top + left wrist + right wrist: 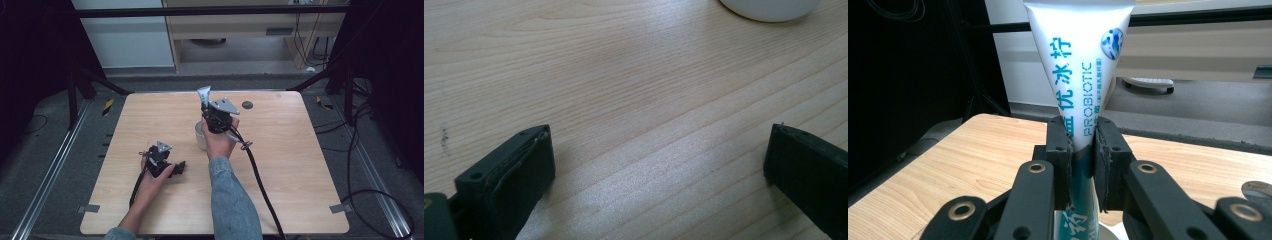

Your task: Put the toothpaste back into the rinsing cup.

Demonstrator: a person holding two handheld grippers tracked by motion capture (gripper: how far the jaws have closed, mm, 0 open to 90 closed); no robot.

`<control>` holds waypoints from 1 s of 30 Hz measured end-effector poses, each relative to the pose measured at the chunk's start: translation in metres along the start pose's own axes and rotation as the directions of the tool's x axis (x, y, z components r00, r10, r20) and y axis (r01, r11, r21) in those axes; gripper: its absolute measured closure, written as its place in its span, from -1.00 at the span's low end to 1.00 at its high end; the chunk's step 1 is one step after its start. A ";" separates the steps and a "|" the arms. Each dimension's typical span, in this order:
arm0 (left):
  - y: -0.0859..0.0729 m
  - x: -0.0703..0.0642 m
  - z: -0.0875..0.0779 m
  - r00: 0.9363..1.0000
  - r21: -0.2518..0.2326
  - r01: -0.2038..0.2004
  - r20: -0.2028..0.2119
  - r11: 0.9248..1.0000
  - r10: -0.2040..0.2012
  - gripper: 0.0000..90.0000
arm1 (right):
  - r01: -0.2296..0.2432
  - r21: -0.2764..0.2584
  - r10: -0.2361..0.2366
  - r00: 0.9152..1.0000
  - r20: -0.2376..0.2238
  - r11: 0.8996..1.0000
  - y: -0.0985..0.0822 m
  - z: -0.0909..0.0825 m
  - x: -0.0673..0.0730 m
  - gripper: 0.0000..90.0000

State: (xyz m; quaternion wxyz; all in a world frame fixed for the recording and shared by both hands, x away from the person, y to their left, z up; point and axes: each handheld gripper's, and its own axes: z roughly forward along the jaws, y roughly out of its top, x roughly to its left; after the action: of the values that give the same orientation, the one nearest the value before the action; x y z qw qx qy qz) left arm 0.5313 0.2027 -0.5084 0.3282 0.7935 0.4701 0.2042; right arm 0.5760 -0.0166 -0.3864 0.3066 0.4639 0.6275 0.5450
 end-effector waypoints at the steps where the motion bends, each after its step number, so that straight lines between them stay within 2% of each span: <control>1: 0.000 0.000 0.000 1.000 0.000 0.000 0.000 1.000 0.000 -1.00 | 0.002 0.003 -0.002 1.000 0.000 1.000 -0.002 0.001 0.000 0.76; 15: 0.000 0.001 0.000 1.000 0.003 -0.005 0.001 1.000 0.004 -1.00 | -0.018 0.013 0.018 1.000 0.012 1.000 -0.016 0.007 -0.001 0.76; 18: 0.000 0.001 0.000 1.000 0.003 -0.004 0.001 1.000 0.004 -1.00 | -0.007 0.016 0.007 1.000 0.014 1.000 -0.017 0.007 -0.001 0.76; 30: 0.000 0.001 0.000 1.000 0.004 -0.005 0.001 1.000 0.005 -1.00 | -0.018 0.031 0.018 1.000 0.019 0.999 -0.028 0.008 -0.004 0.76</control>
State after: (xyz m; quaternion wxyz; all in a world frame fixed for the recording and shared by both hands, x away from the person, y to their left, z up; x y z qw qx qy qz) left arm 0.5316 0.2034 -0.5082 0.3264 0.7953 0.4683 0.2040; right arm 0.5779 -0.0162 -0.4158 0.3002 0.4792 0.6288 0.5337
